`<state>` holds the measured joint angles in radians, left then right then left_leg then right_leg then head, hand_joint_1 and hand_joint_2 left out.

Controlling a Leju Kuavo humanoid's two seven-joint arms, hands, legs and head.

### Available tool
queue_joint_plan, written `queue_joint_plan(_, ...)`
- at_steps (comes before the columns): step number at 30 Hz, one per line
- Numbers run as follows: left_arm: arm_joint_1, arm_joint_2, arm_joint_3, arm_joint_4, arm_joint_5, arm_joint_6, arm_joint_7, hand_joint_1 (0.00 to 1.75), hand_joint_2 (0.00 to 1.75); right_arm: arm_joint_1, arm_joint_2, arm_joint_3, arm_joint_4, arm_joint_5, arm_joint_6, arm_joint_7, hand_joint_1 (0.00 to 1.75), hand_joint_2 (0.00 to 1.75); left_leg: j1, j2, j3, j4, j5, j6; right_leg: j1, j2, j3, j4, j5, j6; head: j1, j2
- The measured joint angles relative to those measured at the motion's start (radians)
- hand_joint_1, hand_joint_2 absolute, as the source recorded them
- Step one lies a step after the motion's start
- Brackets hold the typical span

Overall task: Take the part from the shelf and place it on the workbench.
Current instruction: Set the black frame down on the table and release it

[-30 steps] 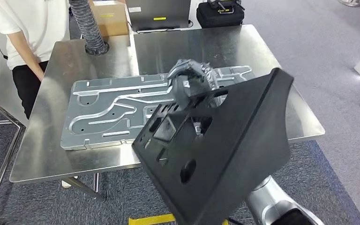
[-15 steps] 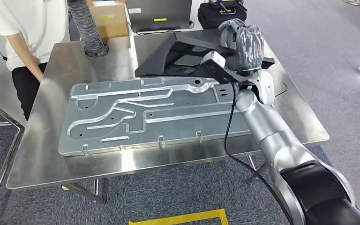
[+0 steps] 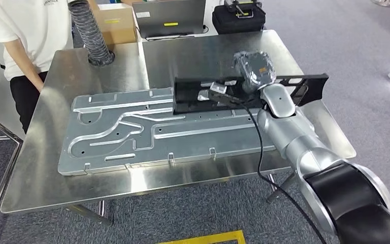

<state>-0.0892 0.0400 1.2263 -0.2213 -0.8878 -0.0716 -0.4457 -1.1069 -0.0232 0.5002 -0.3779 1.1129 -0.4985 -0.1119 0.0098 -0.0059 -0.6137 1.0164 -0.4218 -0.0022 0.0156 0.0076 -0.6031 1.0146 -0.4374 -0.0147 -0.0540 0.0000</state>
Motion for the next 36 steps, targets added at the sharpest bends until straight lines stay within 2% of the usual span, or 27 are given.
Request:
queue_joint_plan(2, 0.000, -0.001, 0.005, 0.000, 0.006, 0.002, -0.013, 0.00, 1.75, 0.010, 0.000, 0.016, 0.015, 0.015, 0.007, -0.007, 1.75, 1.75, 0.005, 0.000, 0.004, -0.007, 0.003, 0.008, -0.002, -0.001, -0.004, 0.011, -0.011, 0.012, 0.000, 0.000)
queue_joint_plan(3, 0.000, -0.002, 0.008, 0.000, 0.008, 0.003, -0.020, 0.00, 1.75, 0.013, 0.001, 0.022, 0.021, 0.020, 0.008, -0.013, 1.75, 1.75, 0.007, 0.001, 0.007, -0.011, 0.005, 0.012, -0.004, -0.001, -0.017, 0.038, -0.027, 0.018, 0.000, 0.000)
queue_joint_plan(4, -0.001, -0.002, 0.010, 0.000, 0.008, 0.005, -0.026, 0.00, 1.75, 0.017, 0.002, 0.027, 0.028, 0.024, 0.010, -0.020, 1.75, 1.75, 0.008, 0.001, 0.009, -0.013, 0.006, 0.014, -0.008, -0.002, -0.040, 0.087, -0.053, 0.025, 0.000, 0.000)
queue_joint_plan(6, -0.002, -0.003, 0.012, 0.000, 0.006, 0.010, -0.036, 0.00, 1.75, 0.029, 0.004, 0.037, 0.039, 0.032, 0.015, -0.030, 1.75, 1.75, 0.009, 0.002, 0.009, -0.013, 0.004, 0.017, -0.017, -0.002, -0.110, 0.221, -0.107, 0.037, 0.000, 0.000)
queue_joint_plan(7, -0.002, -0.003, 0.012, 0.000, 0.004, 0.014, -0.041, 0.00, 1.75, 0.038, 0.006, 0.041, 0.044, 0.036, 0.018, -0.035, 1.75, 1.75, 0.010, 0.001, 0.010, -0.012, 0.002, 0.017, -0.022, -0.002, -0.138, 0.270, -0.118, 0.041, 0.000, 0.000)
queue_joint_plan(8, -0.001, -0.003, 0.012, 0.000, 0.003, 0.017, -0.046, 0.00, 1.75, 0.045, 0.007, 0.044, 0.048, 0.038, 0.021, -0.040, 1.75, 1.75, 0.011, 0.001, 0.011, -0.011, 0.000, 0.016, -0.027, -0.002, -0.149, 0.283, -0.109, 0.044, 0.000, 0.000)
queue_joint_plan(9, 0.000, -0.003, 0.012, 0.000, 0.000, 0.020, -0.050, 0.00, 1.75, 0.048, 0.009, 0.046, 0.051, 0.039, 0.024, -0.046, 1.31, 1.31, 0.013, 0.000, 0.013, -0.009, -0.002, 0.013, -0.031, -0.003, -0.141, 0.256, -0.083, 0.047, 0.000, 0.000)
queue_joint_plan(11, 0.001, -0.003, 0.012, 0.000, -0.004, 0.023, -0.054, 0.00, 1.75, 0.047, 0.015, 0.049, 0.055, 0.038, 0.028, -0.056, 0.44, 0.44, 0.015, -0.001, 0.018, -0.004, -0.010, 0.005, -0.036, -0.005, -0.078, 0.120, -0.013, 0.049, 0.000, 0.000)
queue_joint_plan(12, 0.001, -0.003, 0.012, 0.000, -0.005, 0.024, -0.056, 0.00, 1.75, 0.046, 0.018, 0.050, 0.055, 0.035, 0.032, -0.061, 0.00, 0.00, 0.015, -0.001, 0.019, -0.001, -0.014, 0.000, -0.035, -0.005, -0.050, 0.061, 0.009, 0.046, 0.000, 0.000)
queue_joint_plan(13, 0.000, -0.003, 0.012, 0.000, -0.007, 0.024, -0.057, 0.00, 1.75, 0.045, 0.022, 0.050, 0.056, 0.032, 0.036, -0.065, 0.00, 0.00, 0.014, -0.002, 0.021, 0.000, -0.016, -0.006, -0.033, -0.004, -0.032, 0.023, 0.019, 0.042, 0.000, 0.000)
queue_joint_plan(14, 0.000, -0.003, 0.012, 0.000, -0.009, 0.025, -0.057, 0.00, 1.75, 0.045, 0.025, 0.051, 0.057, 0.028, 0.040, -0.067, 0.00, 0.00, 0.014, -0.002, 0.022, -0.001, -0.018, -0.012, -0.029, -0.003, -0.026, 0.011, 0.017, 0.036, 0.000, 0.000)
queue_joint_plan(17, 0.000, -0.004, 0.012, 0.000, -0.018, 0.025, -0.057, 0.00, 1.75, 0.041, 0.035, 0.051, 0.059, 0.017, 0.044, -0.071, 0.00, 0.00, 0.017, -0.002, 0.029, -0.004, -0.025, -0.031, -0.026, -0.002, -0.016, -0.001, 0.020, 0.014, 0.000, 0.000)
queue_joint_plan(19, 0.000, -0.004, 0.012, 0.000, -0.023, 0.029, -0.053, 0.00, 0.87, 0.040, 0.041, 0.050, 0.060, 0.013, 0.046, -0.076, 0.00, 0.00, 0.019, 0.000, 0.005, 0.061, -0.067, -0.036, -0.028, -0.004, -0.007, -0.012, 0.023, 0.000, 0.000, 0.000)
queue_joint_plan(21, 0.001, -0.004, 0.012, 0.000, -0.023, 0.038, -0.050, 0.00, 0.00, 0.042, 0.046, 0.049, 0.062, 0.006, 0.050, -0.081, 0.00, 0.00, 0.019, 0.000, -0.052, 0.191, -0.132, -0.038, -0.024, -0.005, -0.005, -0.013, 0.023, -0.008, 0.000, 0.000)
queue_joint_plan(22, 0.002, -0.004, 0.012, 0.000, -0.023, 0.044, -0.049, 0.00, 0.00, 0.043, 0.048, 0.048, 0.063, 0.003, 0.052, -0.082, 0.00, 0.00, 0.019, 0.000, -0.077, 0.244, -0.150, -0.039, -0.021, -0.005, -0.005, -0.013, 0.023, -0.010, 0.000, 0.000)
queue_joint_plan(23, 0.003, -0.004, 0.012, 0.000, -0.023, 0.050, -0.048, 0.00, 0.00, 0.043, 0.050, 0.046, 0.064, 0.000, 0.054, -0.084, 0.00, 0.00, 0.019, 0.000, -0.087, 0.266, -0.151, -0.039, -0.019, -0.004, -0.006, -0.012, 0.023, -0.011, 0.000, 0.000)
queue_joint_plan(24, 0.003, -0.004, 0.012, 0.000, -0.023, 0.055, -0.047, 0.00, 0.00, 0.043, 0.052, 0.043, 0.066, -0.002, 0.056, -0.084, 0.00, 0.00, 0.019, 0.000, -0.077, 0.248, -0.133, -0.038, -0.018, -0.003, -0.005, -0.011, 0.023, -0.011, 0.000, 0.000)
queue_joint_plan(26, 0.002, -0.004, 0.012, 0.000, -0.024, 0.060, -0.045, 0.00, 0.00, 0.042, 0.054, 0.036, 0.067, -0.007, 0.058, -0.085, 0.00, 0.00, 0.019, 0.000, -0.016, 0.128, -0.071, -0.033, -0.017, -0.001, -0.006, -0.006, 0.021, -0.008, 0.000, 0.000)
queue_joint_plan(28, 0.001, -0.004, 0.012, 0.000, -0.029, 0.062, -0.044, 0.00, 0.00, 0.040, 0.055, 0.028, 0.068, -0.011, 0.058, -0.084, 0.00, 0.00, 0.015, 0.000, 0.034, 0.025, -0.039, -0.024, -0.014, 0.002, -0.009, 0.001, 0.019, 0.000, 0.000, 0.000)
queue_joint_plan(30, 0.001, -0.005, 0.012, 0.000, -0.036, 0.059, -0.044, 0.00, 0.00, 0.041, 0.054, 0.017, 0.070, -0.014, 0.056, -0.083, 0.00, 0.00, 0.009, 0.000, 0.042, 0.005, -0.037, -0.015, -0.011, 0.004, -0.013, 0.003, 0.022, 0.011, 0.000, 0.000)
queue_joint_plan(32, 0.001, -0.005, 0.011, 0.000, -0.043, 0.056, -0.042, 0.00, 0.00, 0.043, 0.051, 0.001, 0.072, -0.023, 0.056, -0.087, 0.00, 0.00, 0.012, 0.000, 0.042, -0.001, -0.028, -0.002, -0.013, 0.005, -0.017, 0.007, 0.020, 0.023, 0.000, 0.000)
queue_joint_plan(34, -0.002, -0.005, 0.011, 0.000, -0.046, 0.053, -0.038, 0.00, 0.00, 0.043, 0.046, -0.017, 0.072, -0.037, 0.057, -0.097, 0.00, 0.00, 0.016, 0.002, 0.041, -0.008, -0.021, 0.009, -0.016, 0.004, -0.042, 0.060, -0.015, 0.033, 0.000, 0.000)
queue_joint_plan(36, -0.005, -0.005, 0.010, 0.000, -0.047, 0.051, -0.034, 0.00, 0.00, 0.043, 0.043, -0.037, 0.073, -0.048, 0.060, -0.102, 0.00, 0.00, 0.015, 0.003, 0.038, -0.008, -0.019, 0.014, -0.021, 0.002, -0.101, 0.186, -0.078, 0.041, 0.000, 0.000)
